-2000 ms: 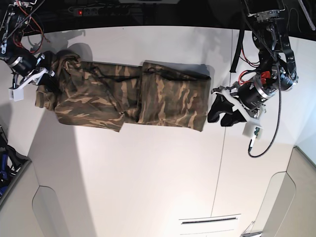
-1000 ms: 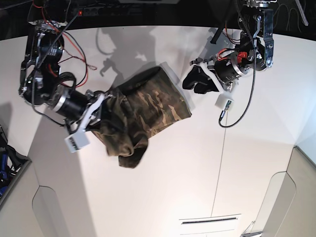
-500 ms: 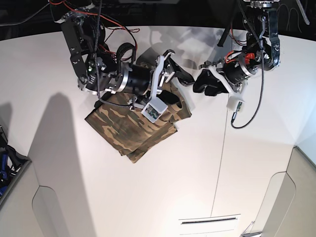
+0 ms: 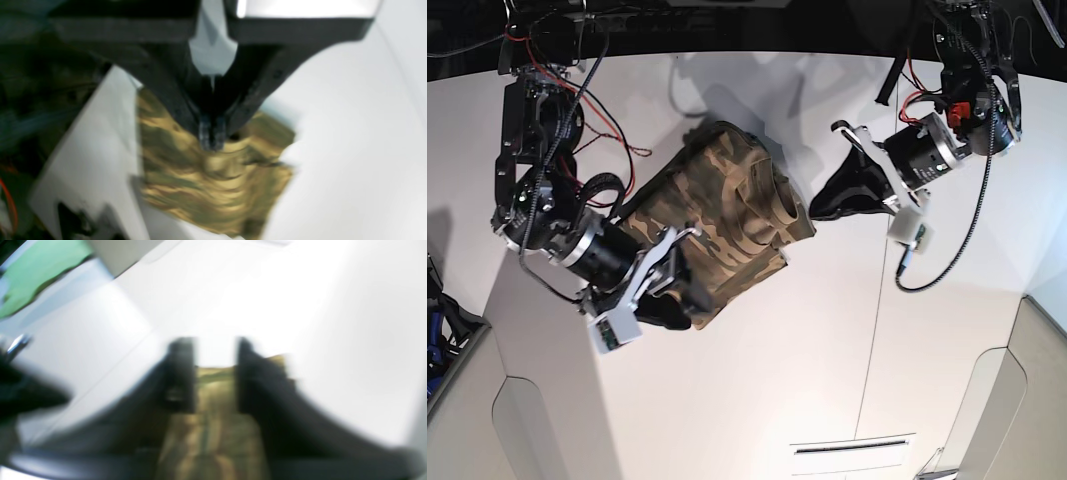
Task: Fold the T-shirt properly
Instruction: 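Grasp the folded bundle with the right gripper and fold it over, then press and tuck the bundle with both grippers into a compact square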
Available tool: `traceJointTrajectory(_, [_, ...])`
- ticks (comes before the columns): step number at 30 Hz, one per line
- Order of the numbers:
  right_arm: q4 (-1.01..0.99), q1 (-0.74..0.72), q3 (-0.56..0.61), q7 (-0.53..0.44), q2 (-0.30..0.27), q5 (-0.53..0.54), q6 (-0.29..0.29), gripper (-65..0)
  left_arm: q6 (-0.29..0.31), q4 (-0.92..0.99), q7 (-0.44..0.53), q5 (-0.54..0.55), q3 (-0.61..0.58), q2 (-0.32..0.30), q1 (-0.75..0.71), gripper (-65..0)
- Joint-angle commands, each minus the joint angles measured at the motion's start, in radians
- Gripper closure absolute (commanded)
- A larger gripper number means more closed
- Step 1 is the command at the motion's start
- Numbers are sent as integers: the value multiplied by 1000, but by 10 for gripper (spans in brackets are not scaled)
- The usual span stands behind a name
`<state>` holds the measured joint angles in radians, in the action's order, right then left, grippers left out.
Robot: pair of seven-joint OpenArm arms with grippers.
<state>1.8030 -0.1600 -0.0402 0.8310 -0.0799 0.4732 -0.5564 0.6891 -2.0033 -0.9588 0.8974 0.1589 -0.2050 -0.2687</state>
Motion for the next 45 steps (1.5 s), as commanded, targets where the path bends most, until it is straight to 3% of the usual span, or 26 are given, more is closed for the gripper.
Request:
traceJointTrajectory(1, [18,-34,-19,-27,3,0,9,-10,9,-15,40,-2,-30,-5,3,0])
traceJointTrajectory(4, [-17,-68,-74,-48,2,-47,11,0,-6,-11,119,-124,-136,24,3,0])
traceJointTrajectory(10, [-281,-161,-90,-217,3,-81,10,0,-140,63,185,-423,-309,103,44,0])
traceJointTrajectory(12, [-406,-206,-79,-247,3,-91,9,0,-169,129,186,-449,-343,105,65,0])
traceJointTrajectory(17, [-702,-302,-27,-251,2,-130,-21,0,-173,281,183,-461,-348,104,103,0])
traceJointTrajectory(21, [-808,-306,21,-249,2,-134,-21,0,-172,324,173,-473,-309,99,111,0])
traceJointTrajectory(26, [-788,-238,38,-197,-10,-106,-25,0,-172,324,177,-473,-272,34,129,0])
traceJointTrajectory(31, [-667,-116,38,-105,-48,74,-35,0,-174,325,197,-477,-262,-54,181,0])
traceJointTrajectory(35, [-492,30,38,-47,-50,212,-35,0,-195,325,200,-476,-262,-81,230,0])
traceJointTrajectory(40, [-322,195,38,-8,2,249,-35,0,-207,325,208,-476,-262,-77,288,0])
traceJointTrajectory(45, [-285,303,39,-8,83,249,-37,0,-207,325,221,-461,-262,-74,324,0])
